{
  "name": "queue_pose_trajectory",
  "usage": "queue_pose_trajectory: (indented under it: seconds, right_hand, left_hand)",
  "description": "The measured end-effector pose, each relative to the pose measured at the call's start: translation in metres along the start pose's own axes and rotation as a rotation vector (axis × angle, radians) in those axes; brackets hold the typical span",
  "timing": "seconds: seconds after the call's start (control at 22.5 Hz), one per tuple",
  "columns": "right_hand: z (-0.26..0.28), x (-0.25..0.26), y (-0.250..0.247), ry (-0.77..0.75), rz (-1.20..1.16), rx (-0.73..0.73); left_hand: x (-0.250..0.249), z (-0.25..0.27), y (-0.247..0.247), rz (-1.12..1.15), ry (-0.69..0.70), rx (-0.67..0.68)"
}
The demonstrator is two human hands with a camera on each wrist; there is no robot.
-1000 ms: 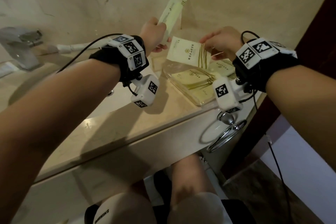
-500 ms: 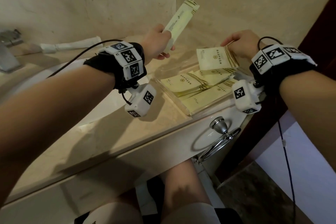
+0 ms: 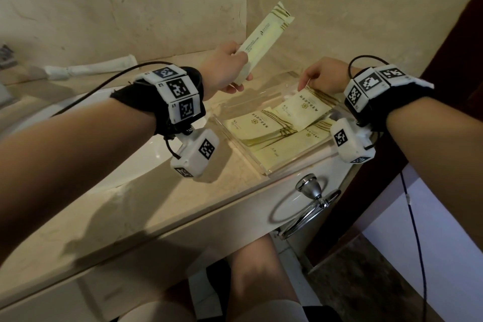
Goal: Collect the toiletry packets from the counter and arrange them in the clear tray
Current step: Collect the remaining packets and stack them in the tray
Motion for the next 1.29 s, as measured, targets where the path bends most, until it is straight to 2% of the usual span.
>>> queue_pose_trajectory:
  seconds: [0.36, 0.49, 0.62, 0.76, 0.8, 0.93, 1.02, 1.16, 1.29]
  right_hand:
    - [-0.007, -0.007, 0.003, 0.109, 0.004, -0.008]
    - [-0.002, -0.006, -0.007, 0.149, -0.075, -0.116]
    - [0.003, -0.007, -0.015, 0.196, -0.348, -0.150]
    - [0.015, -0.001, -0.013, 0.243, -0.845, -0.162]
    - [0.017, 0.000, -0.013, 0.253, -0.945, -0.176]
    - [0.019, -0.001, -0.013, 0.287, -1.054, -0.227]
    - [0.020, -0.004, -0.014, 0.311, -1.076, -0.263]
    - [0.022, -0.004, -0.019, 0.336, -1.126, -0.366]
    - [0.027, 0.003, -0.038, 0.285, -1.053, -0.613]
  left_hand:
    - [-0.003, 0.004, 0.003, -0.014, 0.003, 0.031]
    - [-0.003, 0.005, 0.003, -0.022, -0.024, 0.101]
    - [-0.002, 0.007, 0.004, -0.026, -0.047, 0.166]
    - [-0.003, 0.011, 0.010, -0.044, -0.051, 0.234]
    - [-0.003, 0.012, 0.011, -0.058, -0.049, 0.250]
    - [-0.005, 0.017, 0.014, -0.085, -0.036, 0.270]
    - [-0.005, 0.018, 0.013, -0.119, -0.038, 0.239]
    - [-0.008, 0.016, 0.011, -0.174, -0.030, 0.124]
    - [-0.018, 0.015, 0.008, -0.210, 0.062, 0.034]
Point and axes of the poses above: each hand's wrist, its own z-axis away from the middle knuckle, its own y-axis out of the palm, x = y × z, the point moved 3 cm from there along -z, towards the middle knuckle, and after that the axes turned 1 degree about -y, right-handed, at the moved point
